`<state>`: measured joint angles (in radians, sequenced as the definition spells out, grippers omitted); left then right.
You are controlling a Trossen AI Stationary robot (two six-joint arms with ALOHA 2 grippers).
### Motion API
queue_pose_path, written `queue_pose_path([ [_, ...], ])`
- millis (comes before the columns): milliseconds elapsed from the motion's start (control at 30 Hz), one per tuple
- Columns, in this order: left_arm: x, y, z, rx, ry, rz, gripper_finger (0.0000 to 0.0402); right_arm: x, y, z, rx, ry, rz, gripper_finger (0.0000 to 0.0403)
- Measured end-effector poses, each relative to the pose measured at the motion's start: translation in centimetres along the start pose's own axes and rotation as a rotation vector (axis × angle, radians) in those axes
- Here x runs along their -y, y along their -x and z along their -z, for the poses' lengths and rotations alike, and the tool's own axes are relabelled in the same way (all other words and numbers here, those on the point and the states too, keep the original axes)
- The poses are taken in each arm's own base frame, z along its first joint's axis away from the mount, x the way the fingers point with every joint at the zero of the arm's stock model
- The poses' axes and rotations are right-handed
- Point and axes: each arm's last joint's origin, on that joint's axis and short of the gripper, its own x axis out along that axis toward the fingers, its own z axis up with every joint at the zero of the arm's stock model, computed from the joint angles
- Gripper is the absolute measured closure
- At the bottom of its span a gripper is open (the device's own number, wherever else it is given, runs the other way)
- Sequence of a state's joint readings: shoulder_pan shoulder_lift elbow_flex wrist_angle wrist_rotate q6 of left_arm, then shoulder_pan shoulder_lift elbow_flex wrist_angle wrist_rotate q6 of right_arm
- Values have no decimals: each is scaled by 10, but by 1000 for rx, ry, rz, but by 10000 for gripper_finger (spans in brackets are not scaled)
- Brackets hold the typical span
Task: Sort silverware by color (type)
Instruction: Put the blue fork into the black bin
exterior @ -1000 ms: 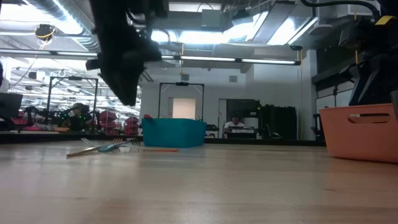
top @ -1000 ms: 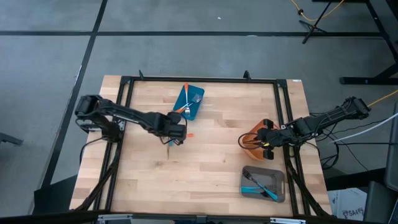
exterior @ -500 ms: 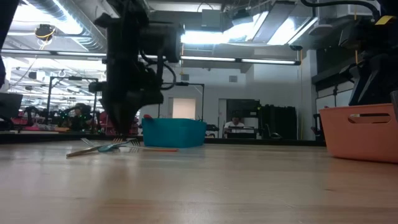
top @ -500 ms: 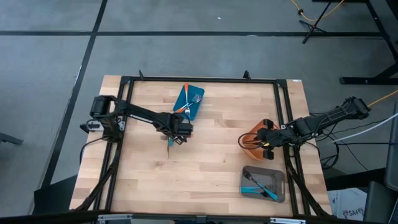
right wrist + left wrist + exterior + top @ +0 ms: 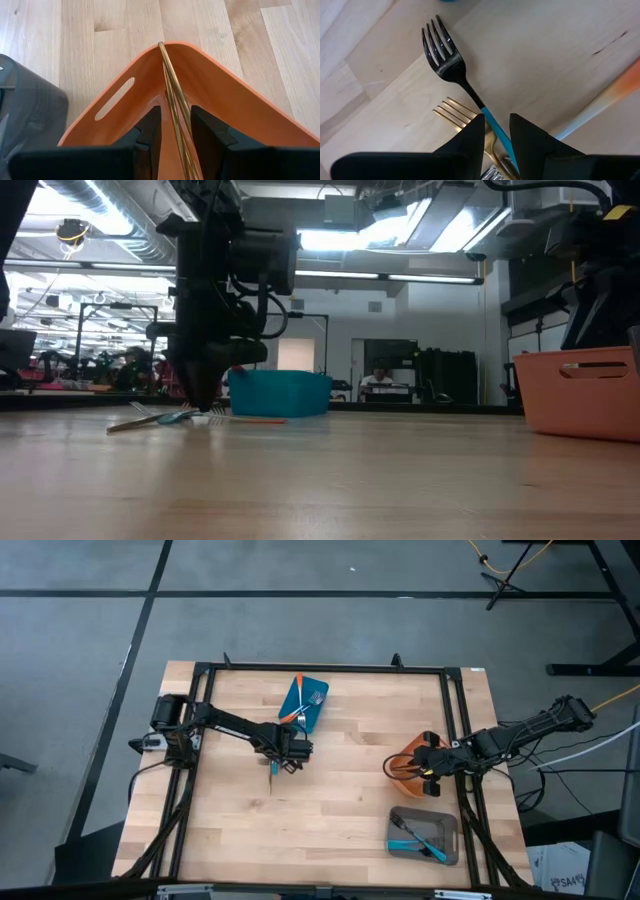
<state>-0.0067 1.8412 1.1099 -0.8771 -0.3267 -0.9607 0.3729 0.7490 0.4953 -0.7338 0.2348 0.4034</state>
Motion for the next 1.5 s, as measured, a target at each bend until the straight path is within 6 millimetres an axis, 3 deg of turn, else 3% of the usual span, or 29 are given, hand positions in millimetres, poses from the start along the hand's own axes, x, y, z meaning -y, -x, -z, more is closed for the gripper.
queue_pose_path([
  [1500, 10, 4, 12, 17, 80, 23, 318, 0, 0, 0, 0, 0, 0, 307],
])
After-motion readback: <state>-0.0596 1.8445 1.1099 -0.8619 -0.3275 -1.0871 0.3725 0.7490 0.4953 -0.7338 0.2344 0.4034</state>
